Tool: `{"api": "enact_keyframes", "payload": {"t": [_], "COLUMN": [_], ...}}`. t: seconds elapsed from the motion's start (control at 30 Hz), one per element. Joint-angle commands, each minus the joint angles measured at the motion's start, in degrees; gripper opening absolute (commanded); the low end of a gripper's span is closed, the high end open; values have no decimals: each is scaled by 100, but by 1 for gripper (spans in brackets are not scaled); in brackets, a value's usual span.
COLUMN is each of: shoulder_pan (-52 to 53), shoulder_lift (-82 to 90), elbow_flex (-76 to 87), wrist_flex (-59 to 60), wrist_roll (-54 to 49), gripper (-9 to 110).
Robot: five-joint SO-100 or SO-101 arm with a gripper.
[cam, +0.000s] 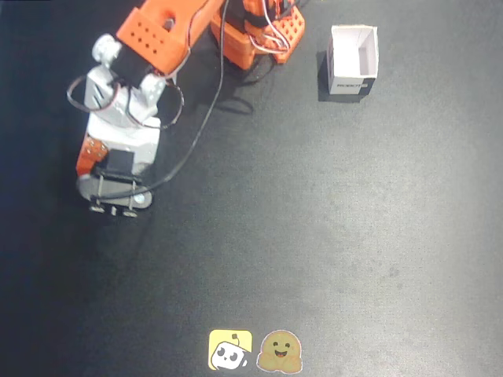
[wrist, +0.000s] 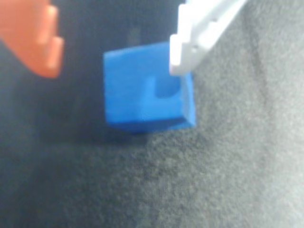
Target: Put the red cube in the right box and the blue cube in the left box.
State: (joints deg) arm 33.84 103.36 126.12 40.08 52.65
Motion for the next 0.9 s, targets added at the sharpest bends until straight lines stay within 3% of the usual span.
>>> {"api": "enact_keyframes", "payload": {"t": [0.0, 0.87], "shoulder_pan": [0, -202], "shoulder_lift": [9, -993], "elbow_flex": [-290, -176], "wrist_flex": [-114, -967], "wrist_roll": [-26, -9], "gripper": [20, 23]}}
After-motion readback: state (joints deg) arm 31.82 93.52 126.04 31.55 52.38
